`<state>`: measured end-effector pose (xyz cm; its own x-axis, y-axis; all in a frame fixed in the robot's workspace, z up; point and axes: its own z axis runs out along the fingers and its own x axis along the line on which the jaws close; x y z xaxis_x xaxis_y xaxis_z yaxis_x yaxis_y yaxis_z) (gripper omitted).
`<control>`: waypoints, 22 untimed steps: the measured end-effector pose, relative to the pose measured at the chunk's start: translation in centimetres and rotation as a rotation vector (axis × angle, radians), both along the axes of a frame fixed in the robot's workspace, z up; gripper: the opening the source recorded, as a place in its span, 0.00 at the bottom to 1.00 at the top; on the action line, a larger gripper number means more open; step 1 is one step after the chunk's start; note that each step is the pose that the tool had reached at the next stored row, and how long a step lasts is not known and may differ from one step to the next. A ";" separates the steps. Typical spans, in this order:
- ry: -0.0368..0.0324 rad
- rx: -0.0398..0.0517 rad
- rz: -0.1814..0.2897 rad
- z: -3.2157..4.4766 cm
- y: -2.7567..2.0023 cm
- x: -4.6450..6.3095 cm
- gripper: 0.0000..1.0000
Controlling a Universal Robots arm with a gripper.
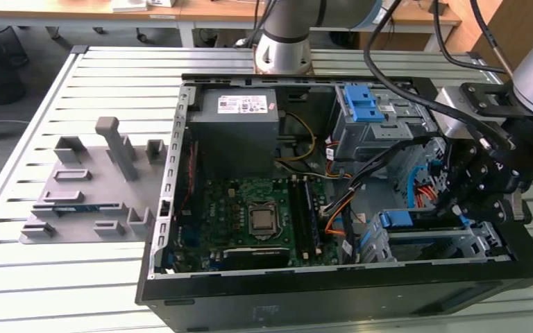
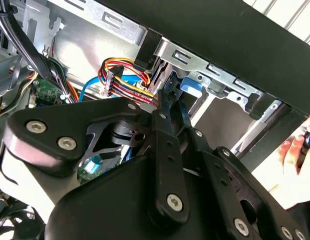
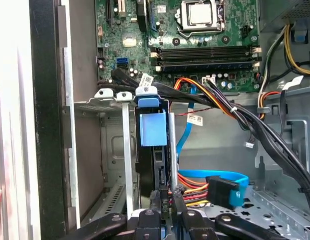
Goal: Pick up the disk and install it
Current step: 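Insert the first disk wire, then insert the second disk wire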
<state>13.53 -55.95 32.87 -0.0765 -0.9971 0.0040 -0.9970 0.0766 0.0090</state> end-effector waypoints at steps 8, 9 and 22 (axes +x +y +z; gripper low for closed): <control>0.0003 0.0005 0.000 1.37 0.02 0.0 0.24; 0.0004 0.0004 0.000 1.50 0.02 0.0 0.24; 0.0004 0.0005 0.000 1.81 0.02 0.0 0.11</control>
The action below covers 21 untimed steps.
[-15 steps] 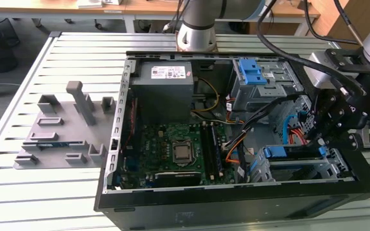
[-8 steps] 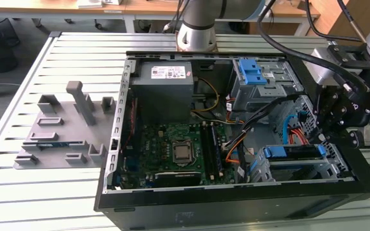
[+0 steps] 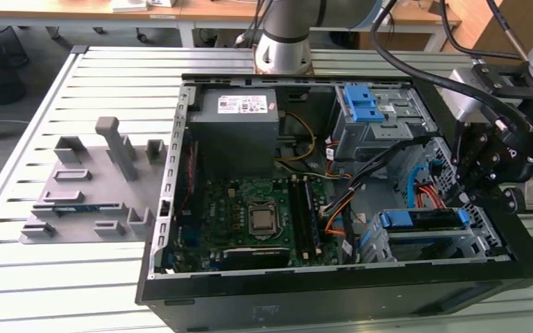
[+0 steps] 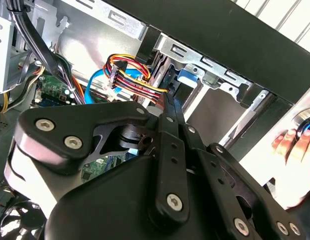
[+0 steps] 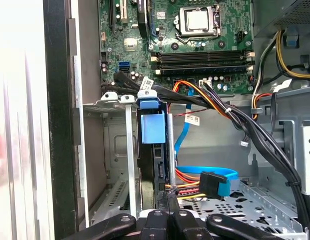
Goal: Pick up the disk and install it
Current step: 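Insert the second disk wire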
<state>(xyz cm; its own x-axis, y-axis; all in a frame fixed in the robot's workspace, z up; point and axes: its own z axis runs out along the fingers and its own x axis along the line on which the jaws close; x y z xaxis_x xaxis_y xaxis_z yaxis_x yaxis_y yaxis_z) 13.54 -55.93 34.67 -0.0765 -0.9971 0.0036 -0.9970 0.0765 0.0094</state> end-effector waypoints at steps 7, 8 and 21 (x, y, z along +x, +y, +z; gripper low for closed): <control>-0.0001 -0.0002 0.000 0.03 0.00 0.0 0.11; -0.0001 -0.0002 0.000 0.03 0.00 0.0 0.11; -0.0148 0.0032 0.000 1.36 0.08 -0.8 0.11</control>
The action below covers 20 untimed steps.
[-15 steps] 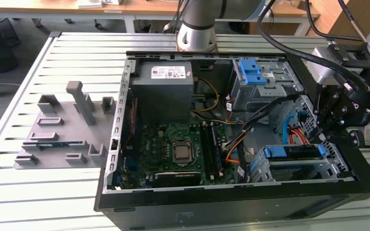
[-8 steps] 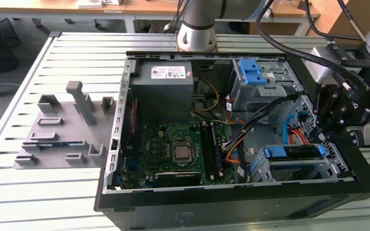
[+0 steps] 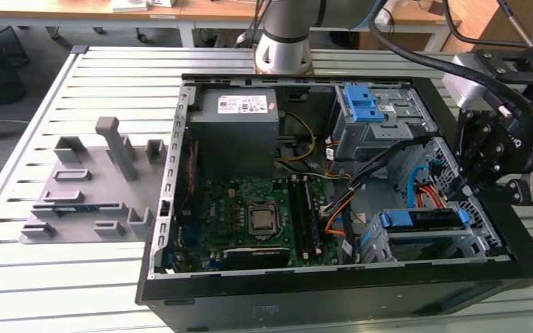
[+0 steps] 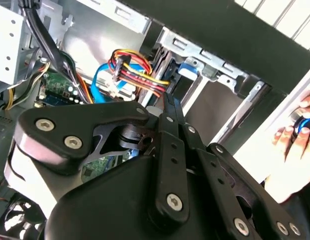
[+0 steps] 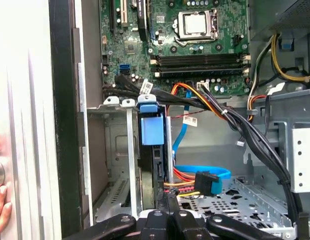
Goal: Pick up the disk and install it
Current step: 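Insert the second disk wire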
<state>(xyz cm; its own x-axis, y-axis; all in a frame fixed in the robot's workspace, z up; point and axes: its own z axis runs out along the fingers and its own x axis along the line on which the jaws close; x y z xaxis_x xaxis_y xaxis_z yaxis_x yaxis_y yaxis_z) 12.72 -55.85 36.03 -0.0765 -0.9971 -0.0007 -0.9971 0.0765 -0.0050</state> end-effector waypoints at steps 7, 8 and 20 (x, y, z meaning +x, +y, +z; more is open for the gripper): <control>-0.0116 0.0026 0.000 1.56 0.00 -1.0 0.11; -0.0129 0.0026 0.000 1.82 0.00 -1.1 0.11; -0.0351 0.0028 0.000 2.81 0.65 -3.4 0.11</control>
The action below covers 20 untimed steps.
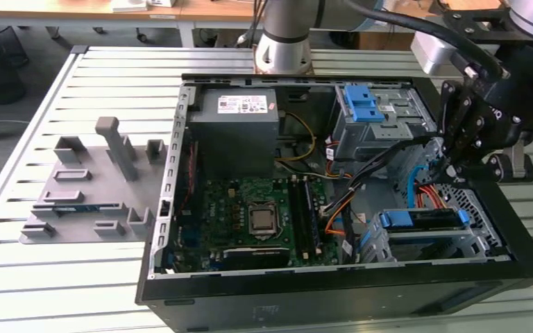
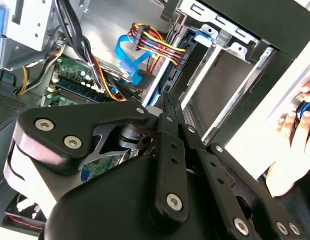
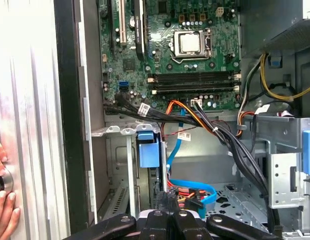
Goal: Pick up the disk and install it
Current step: 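Insert the second disk wire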
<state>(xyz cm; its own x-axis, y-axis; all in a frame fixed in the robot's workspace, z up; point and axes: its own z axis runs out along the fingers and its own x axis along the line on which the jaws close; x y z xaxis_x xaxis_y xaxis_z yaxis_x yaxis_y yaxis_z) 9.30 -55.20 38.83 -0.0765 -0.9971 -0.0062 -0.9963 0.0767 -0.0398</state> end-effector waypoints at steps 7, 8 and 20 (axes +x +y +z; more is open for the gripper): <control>-0.0012 -0.0001 -0.002 0.54 0.81 -0.2 0.11; -0.0012 0.0000 -0.002 0.54 0.92 -0.2 0.11; -0.0012 -0.0003 -0.031 0.51 1.31 -0.2 0.19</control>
<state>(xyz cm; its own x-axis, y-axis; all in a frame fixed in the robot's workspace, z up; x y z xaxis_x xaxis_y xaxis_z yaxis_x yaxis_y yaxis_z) 9.11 -53.89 39.34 -0.1071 -0.9942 -0.0060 -0.9934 0.1073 -0.0410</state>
